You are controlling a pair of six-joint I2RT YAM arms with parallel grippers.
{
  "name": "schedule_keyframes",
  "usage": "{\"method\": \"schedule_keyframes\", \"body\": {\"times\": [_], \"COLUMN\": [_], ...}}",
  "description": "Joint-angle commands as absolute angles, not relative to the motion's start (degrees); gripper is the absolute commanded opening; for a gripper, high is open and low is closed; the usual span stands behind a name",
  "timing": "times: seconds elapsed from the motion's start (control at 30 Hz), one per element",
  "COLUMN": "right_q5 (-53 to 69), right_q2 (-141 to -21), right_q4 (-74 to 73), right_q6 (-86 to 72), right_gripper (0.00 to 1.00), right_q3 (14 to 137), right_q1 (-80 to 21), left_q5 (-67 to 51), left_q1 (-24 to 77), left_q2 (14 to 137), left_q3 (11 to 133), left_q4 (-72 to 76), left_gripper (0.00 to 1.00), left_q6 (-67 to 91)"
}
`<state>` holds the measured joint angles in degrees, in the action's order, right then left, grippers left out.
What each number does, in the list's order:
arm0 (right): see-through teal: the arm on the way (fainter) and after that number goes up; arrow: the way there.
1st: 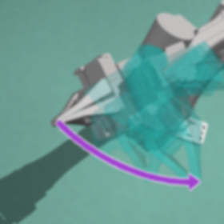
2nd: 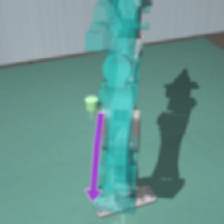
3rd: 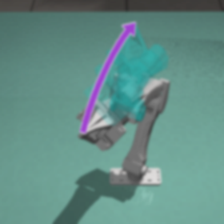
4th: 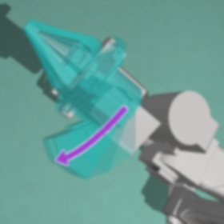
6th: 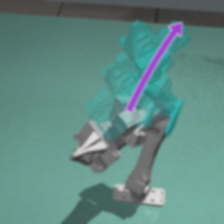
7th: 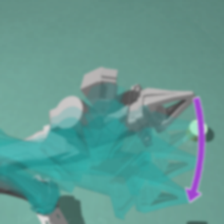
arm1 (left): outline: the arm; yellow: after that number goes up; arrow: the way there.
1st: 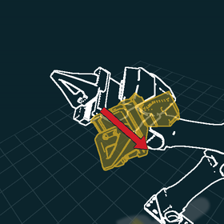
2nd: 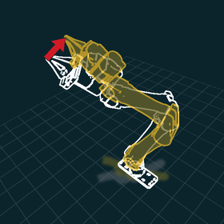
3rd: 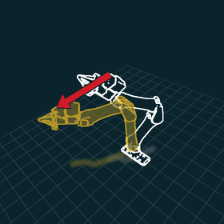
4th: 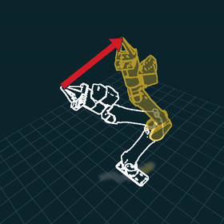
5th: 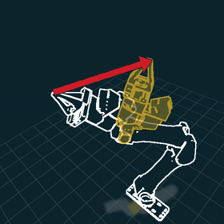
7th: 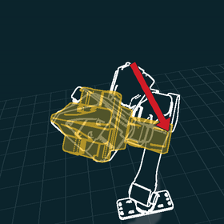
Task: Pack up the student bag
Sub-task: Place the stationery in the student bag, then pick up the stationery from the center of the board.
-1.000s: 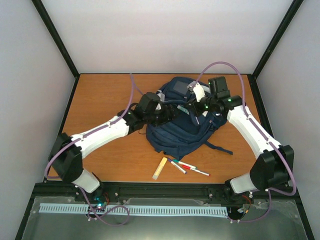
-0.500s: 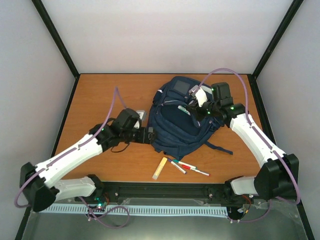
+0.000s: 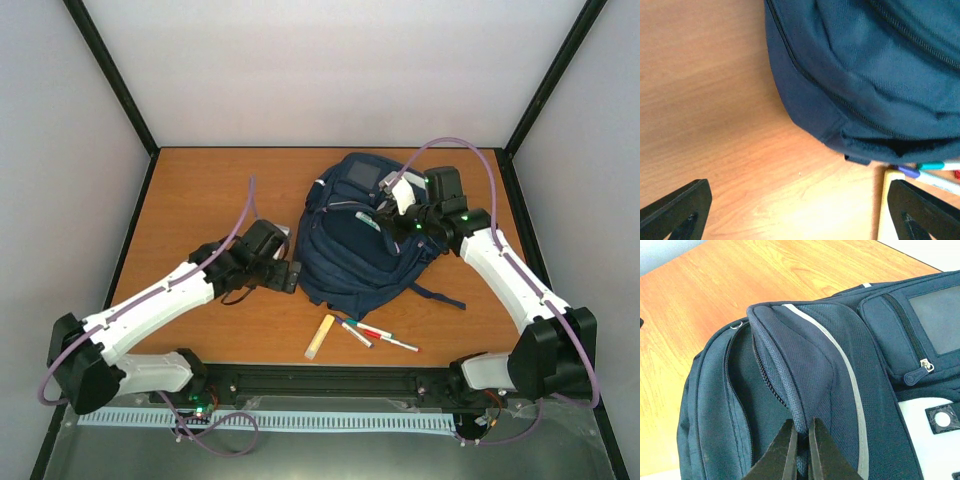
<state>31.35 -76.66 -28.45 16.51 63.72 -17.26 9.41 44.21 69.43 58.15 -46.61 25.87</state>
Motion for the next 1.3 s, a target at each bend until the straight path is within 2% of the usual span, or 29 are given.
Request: {"method": "schedule_keyframes", "body": {"times": [0.0, 0.07, 0.13, 0.37, 0.67, 0.9, 1.1, 1.27], "right_q5": [32.8, 33.0, 33.2, 33.7, 34.4, 34.6, 34.9, 35.1], "right_q2": [-76.4, -76.6, -76.8, -77.4, -77.8, -77.7, -78.0, -78.2], "right_q4": [-24.2, -24.0, -24.0, -24.3, -24.5, -24.6, -24.7, -24.9], "right_q6": [16.9, 16.9, 16.9, 17.1, 17.0, 17.0, 17.1, 17.2], "right_gripper": [0.03, 0.03, 0.03, 0.03, 0.03, 0.03, 0.03, 0.03], "right_q3": [63.6, 63.5, 63.5, 63.5, 63.6, 63.5, 63.5, 63.7], "right_q1": [-15.9, -15.6, -15.5, -15.4, -15.3, -15.0, -14.7, -14.7], "left_q5": [2.0, 0.5, 1.1, -0.5, 4.9, 7.4, 6.4, 6.7], "left_q1": [44.3, 45.1, 47.6, 57.0, 68.6, 70.9, 70.9, 70.9], "left_q2": [67.1, 69.9, 72.5, 75.6, 87.3, 94.1, 97.1, 98.3], "left_q3": [55.0, 55.0, 54.8, 51.9, 57.9, 60.9, 61.2, 60.9], "left_q4": [-43.9, -45.4, -46.9, -43.6, -46.2, -47.9, -46.6, -46.5], "left_gripper": [0.96, 0.78, 0.74, 0.73, 0.73, 0.74, 0.67, 0.65], "left_q6": [22.8, 24.9, 27.1, 33.2, 35.7, 36.6, 36.0, 36.4]}}
